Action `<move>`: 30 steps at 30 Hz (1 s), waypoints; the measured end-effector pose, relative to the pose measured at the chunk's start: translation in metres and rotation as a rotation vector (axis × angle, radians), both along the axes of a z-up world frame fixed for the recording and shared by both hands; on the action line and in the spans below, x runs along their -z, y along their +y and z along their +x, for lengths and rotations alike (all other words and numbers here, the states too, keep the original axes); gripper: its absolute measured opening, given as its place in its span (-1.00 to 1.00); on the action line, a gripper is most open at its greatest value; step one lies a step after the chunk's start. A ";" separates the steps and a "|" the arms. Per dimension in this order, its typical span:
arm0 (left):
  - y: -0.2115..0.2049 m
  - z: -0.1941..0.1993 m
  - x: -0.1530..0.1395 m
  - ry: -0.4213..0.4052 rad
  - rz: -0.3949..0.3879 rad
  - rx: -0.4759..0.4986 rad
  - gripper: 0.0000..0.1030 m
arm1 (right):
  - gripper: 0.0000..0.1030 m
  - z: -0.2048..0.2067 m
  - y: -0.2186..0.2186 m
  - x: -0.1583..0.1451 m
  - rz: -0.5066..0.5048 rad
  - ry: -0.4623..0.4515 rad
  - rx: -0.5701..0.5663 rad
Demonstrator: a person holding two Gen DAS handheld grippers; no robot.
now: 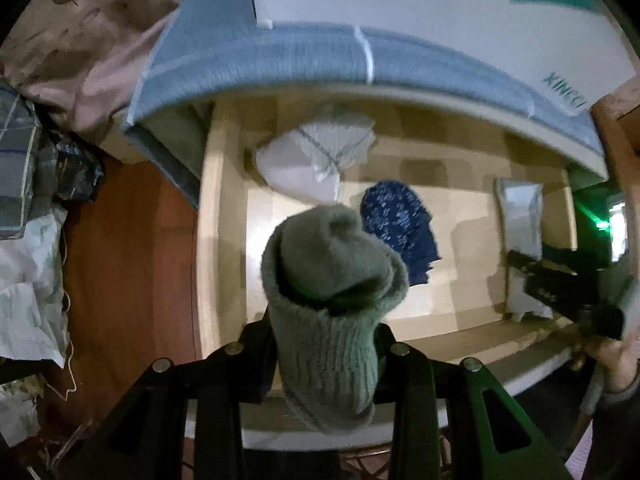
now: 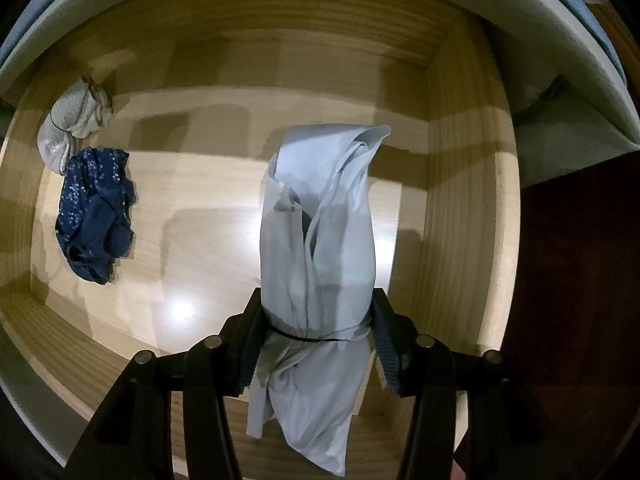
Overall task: Take underwear out of drawer
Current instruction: 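Lift the grey knit sock and carry it toward the shoebox with the left gripper, then lower the grey knit sock into the shoebox and open the left gripper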
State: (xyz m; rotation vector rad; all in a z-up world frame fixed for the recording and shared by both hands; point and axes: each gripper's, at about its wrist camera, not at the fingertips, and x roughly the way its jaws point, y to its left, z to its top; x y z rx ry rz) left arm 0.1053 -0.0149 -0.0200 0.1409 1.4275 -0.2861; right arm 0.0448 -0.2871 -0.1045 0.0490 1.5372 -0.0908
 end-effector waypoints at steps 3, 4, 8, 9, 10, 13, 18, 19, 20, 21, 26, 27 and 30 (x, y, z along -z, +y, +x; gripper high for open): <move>0.005 -0.005 -0.016 -0.030 -0.020 0.004 -0.36 | -0.07 0.003 0.002 0.000 -0.007 0.007 -0.005; 0.006 -0.005 -0.022 -0.037 -0.026 0.006 -0.36 | -0.07 0.000 0.003 0.005 -0.010 0.009 -0.007; 0.009 -0.005 -0.048 -0.087 -0.053 0.014 -0.36 | -0.04 0.005 0.008 0.007 -0.022 0.023 -0.020; 0.010 -0.004 -0.056 -0.103 -0.060 0.012 -0.36 | -0.04 0.006 0.009 0.007 -0.025 0.026 -0.021; 0.011 -0.003 -0.062 -0.113 -0.067 0.009 -0.36 | -0.04 0.007 0.010 0.007 -0.026 0.028 -0.022; 0.015 0.001 -0.088 -0.162 -0.105 0.007 -0.36 | -0.04 0.010 0.011 0.006 -0.028 0.030 -0.025; 0.017 0.014 -0.139 -0.301 -0.157 0.000 -0.36 | -0.03 0.010 0.014 0.008 -0.033 0.035 -0.030; 0.015 0.017 -0.144 -0.318 -0.162 0.000 -0.35 | -0.03 0.011 0.014 0.008 -0.032 0.033 -0.027; 0.013 0.022 -0.154 -0.338 -0.173 -0.002 -0.36 | -0.04 0.011 0.013 0.008 -0.031 0.031 -0.026; 0.011 0.026 -0.162 -0.355 -0.185 -0.003 -0.36 | -0.05 0.011 0.013 0.007 -0.029 0.027 -0.022; -0.009 0.052 -0.192 -0.444 -0.203 0.017 -0.35 | -0.10 0.009 0.012 0.007 -0.015 0.005 0.000; -0.016 0.058 -0.196 -0.457 -0.200 0.025 -0.35 | -0.11 0.010 0.012 0.007 -0.013 0.001 0.004; -0.033 0.074 -0.201 -0.466 -0.218 0.051 -0.35 | -0.12 0.012 0.012 0.006 -0.009 -0.004 0.008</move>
